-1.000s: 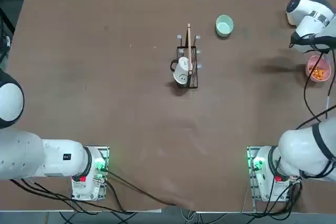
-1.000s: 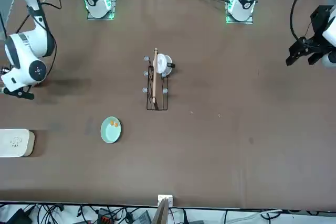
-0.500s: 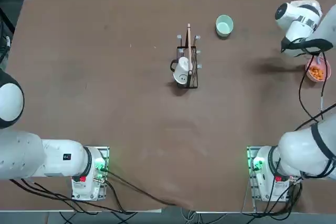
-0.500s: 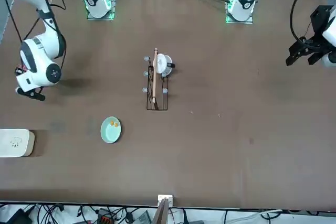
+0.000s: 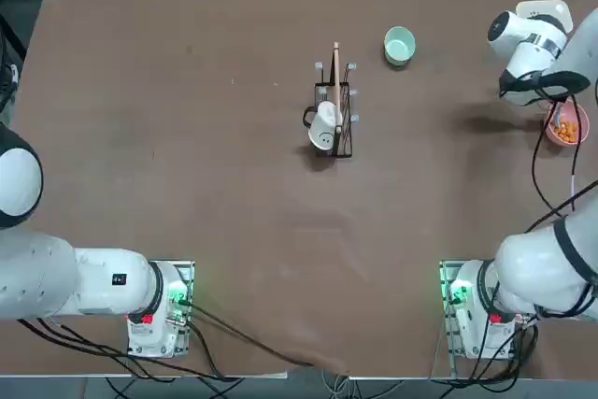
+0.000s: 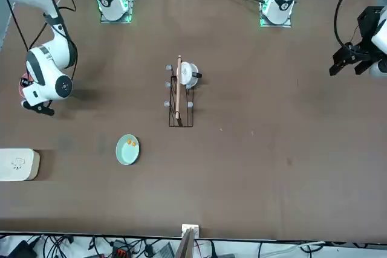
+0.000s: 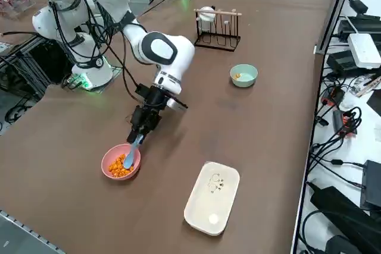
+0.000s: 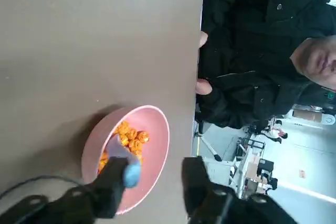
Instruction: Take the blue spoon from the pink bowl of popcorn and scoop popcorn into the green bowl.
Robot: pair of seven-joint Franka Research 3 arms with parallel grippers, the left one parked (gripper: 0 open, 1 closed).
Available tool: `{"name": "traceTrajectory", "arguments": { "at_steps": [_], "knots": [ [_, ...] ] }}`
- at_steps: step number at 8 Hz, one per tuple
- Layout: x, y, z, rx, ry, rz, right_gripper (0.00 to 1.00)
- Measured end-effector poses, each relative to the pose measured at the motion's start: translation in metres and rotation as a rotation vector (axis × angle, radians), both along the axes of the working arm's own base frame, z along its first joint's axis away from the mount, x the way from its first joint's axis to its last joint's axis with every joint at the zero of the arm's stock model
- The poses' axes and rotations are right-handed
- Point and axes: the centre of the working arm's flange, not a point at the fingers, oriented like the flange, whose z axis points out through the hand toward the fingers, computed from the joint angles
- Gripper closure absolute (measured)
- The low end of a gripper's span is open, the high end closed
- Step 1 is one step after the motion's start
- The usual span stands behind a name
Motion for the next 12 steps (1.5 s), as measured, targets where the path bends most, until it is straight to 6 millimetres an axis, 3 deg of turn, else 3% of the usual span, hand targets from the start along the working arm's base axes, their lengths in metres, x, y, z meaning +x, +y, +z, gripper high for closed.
{"name": "traceTrajectory", "arguments": {
  "at_steps": [1,2,6,8,10,12],
  "knots": [
    [0.003,0.002,0.007,0.027,-0.023,-0.040,0.13],
    [0.011,0.008,0.023,0.090,-0.043,-0.096,0.00],
    [0.055,0.035,0.144,0.510,-0.051,-0.351,0.00],
    [0.071,0.050,0.195,0.750,-0.046,-0.397,0.00],
    [0.082,0.072,0.254,0.976,-0.075,-0.388,0.00],
    [0.076,0.109,0.335,1.076,-0.099,-0.300,0.00]
  ]
}}
